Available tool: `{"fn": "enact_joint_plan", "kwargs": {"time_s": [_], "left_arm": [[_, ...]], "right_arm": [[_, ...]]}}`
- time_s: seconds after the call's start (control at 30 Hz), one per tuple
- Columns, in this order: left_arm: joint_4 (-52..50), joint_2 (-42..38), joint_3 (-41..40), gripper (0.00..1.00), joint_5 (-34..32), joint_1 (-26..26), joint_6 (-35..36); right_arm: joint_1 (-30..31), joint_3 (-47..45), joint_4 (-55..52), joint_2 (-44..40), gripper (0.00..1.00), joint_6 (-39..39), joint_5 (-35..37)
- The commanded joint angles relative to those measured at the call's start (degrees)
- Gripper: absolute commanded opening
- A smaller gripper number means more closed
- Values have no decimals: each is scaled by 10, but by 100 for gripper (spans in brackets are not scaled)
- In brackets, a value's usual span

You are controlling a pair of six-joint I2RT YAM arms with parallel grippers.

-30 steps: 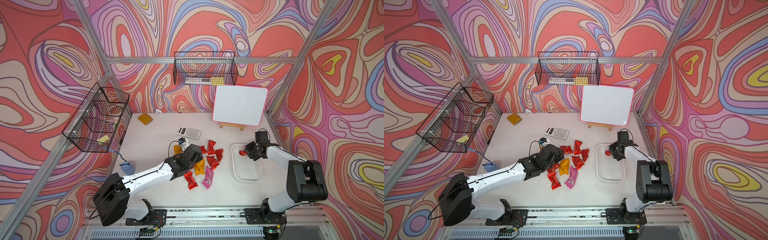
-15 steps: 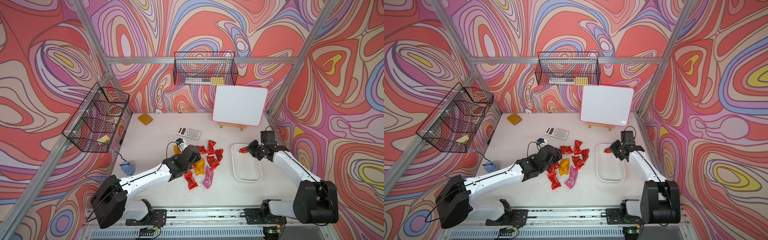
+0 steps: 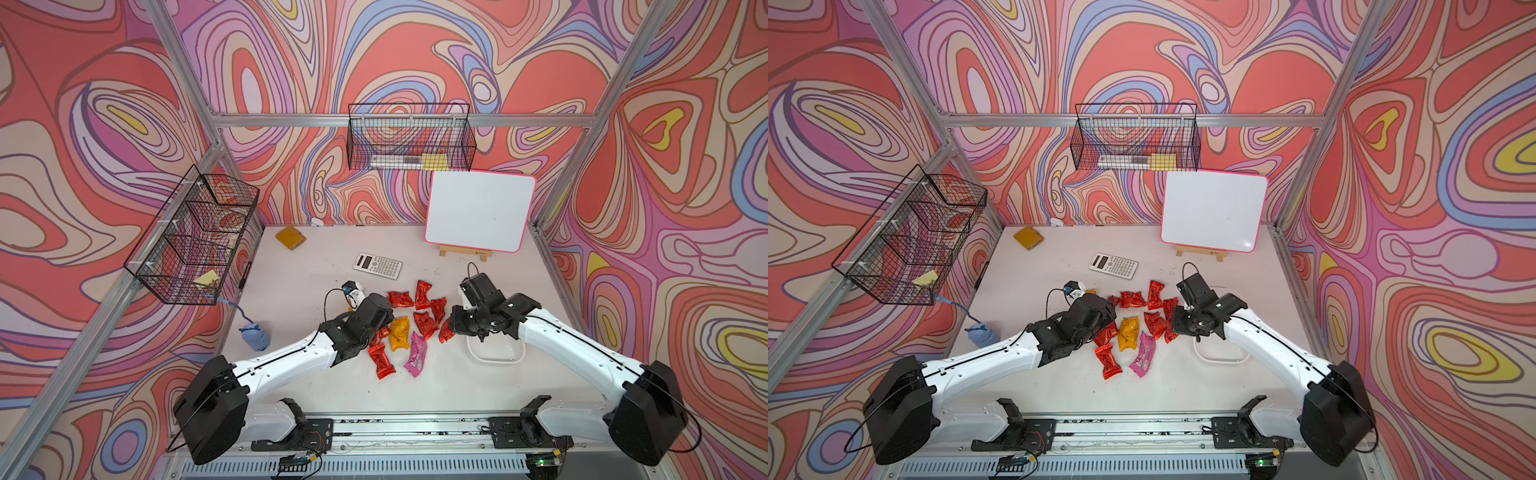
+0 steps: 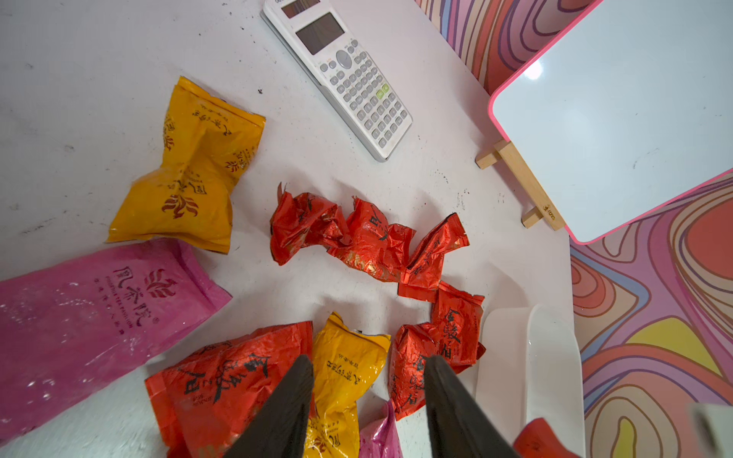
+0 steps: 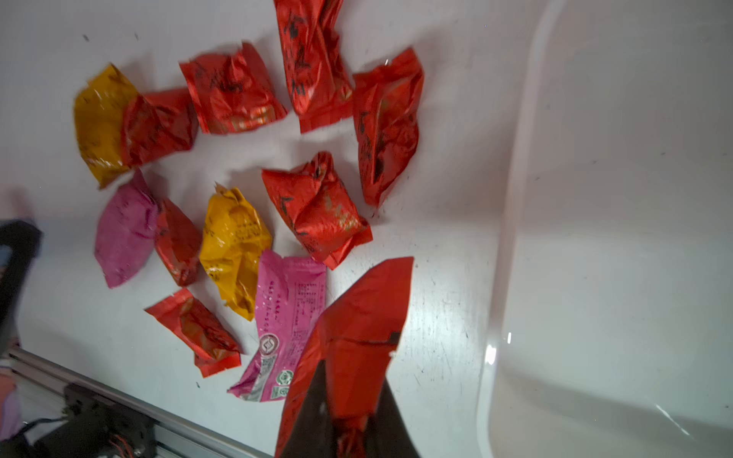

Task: Take the tea bags out of the storage box
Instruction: Place the tea bag at the center of the board, then reset both arms

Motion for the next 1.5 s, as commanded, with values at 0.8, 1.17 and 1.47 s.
{"fn": "enact_joint_plan", "kwargs": {"time_s": [0.8,1.17,1.47], "left_arm": [[-82,-101,-30,54,-83,63,80],[-3,-152,-74,82,-43,252,389],[111,-128,-132,98,13,359,542]], "right_arm": [[40,41,-26,-43,63,-36,257],[-254,-57,191,-102,68,-104,292],[-307,-224,539,-36,76,-201,307]]}}
